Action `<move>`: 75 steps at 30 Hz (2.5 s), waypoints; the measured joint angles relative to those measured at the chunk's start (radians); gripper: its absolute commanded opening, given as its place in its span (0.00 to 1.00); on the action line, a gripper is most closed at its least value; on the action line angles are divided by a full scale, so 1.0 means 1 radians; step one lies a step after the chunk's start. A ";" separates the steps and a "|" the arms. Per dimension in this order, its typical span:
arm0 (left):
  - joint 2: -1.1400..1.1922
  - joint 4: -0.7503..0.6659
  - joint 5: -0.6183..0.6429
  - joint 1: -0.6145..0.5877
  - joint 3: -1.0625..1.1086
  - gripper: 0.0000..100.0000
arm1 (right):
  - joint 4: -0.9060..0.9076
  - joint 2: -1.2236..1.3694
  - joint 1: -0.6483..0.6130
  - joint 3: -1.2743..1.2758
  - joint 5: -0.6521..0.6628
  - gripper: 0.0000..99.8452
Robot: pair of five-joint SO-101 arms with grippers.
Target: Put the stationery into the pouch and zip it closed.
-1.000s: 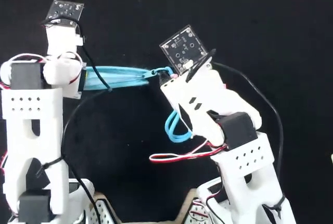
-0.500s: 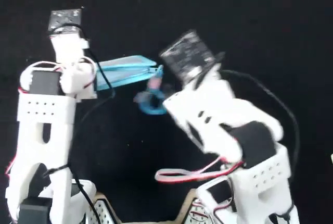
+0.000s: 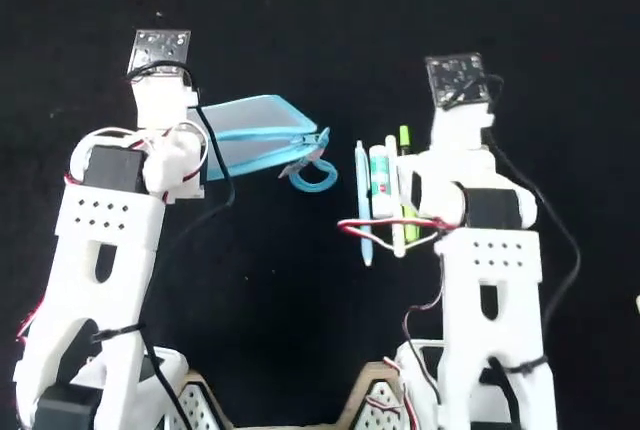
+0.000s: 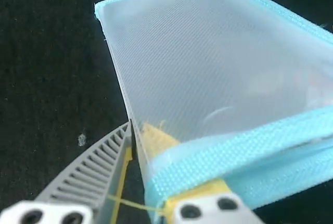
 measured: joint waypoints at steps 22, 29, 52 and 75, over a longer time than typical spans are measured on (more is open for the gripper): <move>-0.005 -0.153 0.000 0.009 0.184 0.03 | -0.028 0.704 0.072 -0.330 0.002 0.17; -0.005 -0.160 0.012 0.009 0.195 0.03 | -0.014 0.936 0.097 -0.505 0.002 0.17; -0.005 -0.161 0.015 0.011 0.198 0.03 | 0.520 1.229 0.276 -1.178 0.133 0.01; -0.005 -0.229 0.021 0.011 0.239 0.03 | 0.069 0.667 0.583 -0.198 0.601 0.17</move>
